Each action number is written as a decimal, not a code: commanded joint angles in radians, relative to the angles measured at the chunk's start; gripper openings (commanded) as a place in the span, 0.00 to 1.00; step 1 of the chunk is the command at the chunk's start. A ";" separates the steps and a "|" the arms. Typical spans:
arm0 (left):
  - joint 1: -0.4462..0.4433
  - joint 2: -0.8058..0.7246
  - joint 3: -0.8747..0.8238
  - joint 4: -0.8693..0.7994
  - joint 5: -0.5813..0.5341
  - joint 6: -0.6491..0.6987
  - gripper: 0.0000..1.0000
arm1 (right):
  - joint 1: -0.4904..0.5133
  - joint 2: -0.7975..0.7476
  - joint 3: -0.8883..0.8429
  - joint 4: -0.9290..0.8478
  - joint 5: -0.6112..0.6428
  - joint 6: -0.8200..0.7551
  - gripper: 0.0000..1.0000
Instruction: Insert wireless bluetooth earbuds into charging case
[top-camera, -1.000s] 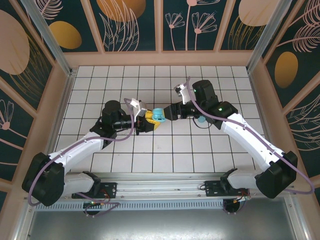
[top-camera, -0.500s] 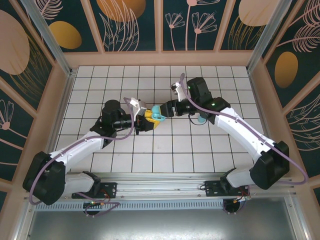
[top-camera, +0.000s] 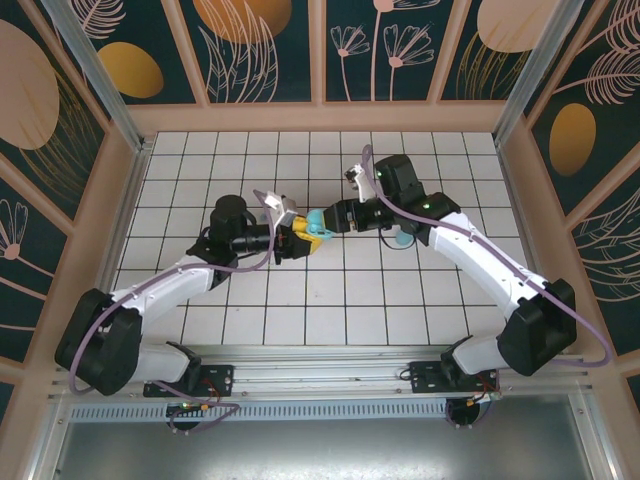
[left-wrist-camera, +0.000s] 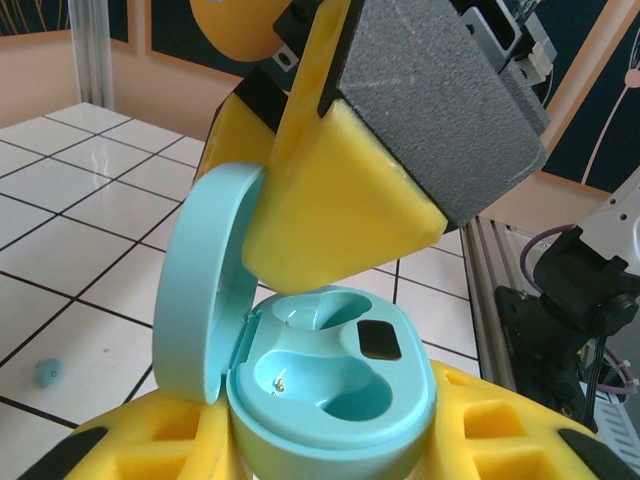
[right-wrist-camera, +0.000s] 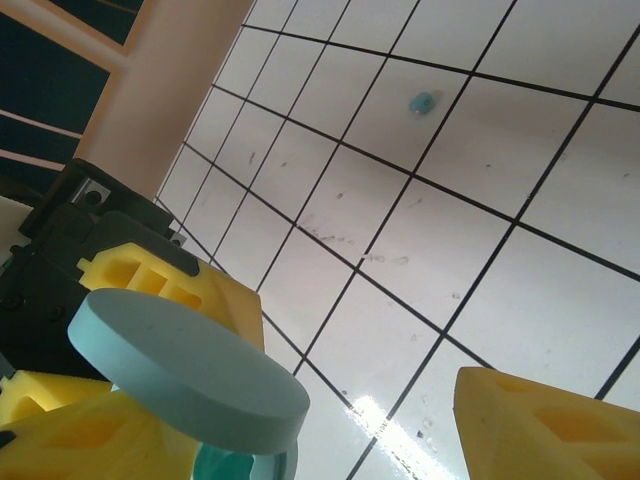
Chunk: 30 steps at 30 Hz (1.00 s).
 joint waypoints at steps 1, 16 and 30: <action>0.006 0.022 0.033 0.047 0.052 -0.013 0.10 | -0.014 -0.026 0.022 0.003 -0.007 0.002 0.67; 0.010 0.057 0.051 0.071 0.056 -0.038 0.10 | -0.014 -0.070 0.031 -0.040 -0.018 -0.040 0.67; 0.010 0.057 0.053 0.072 0.095 -0.036 0.07 | -0.053 0.059 0.090 0.012 -0.035 -0.015 0.67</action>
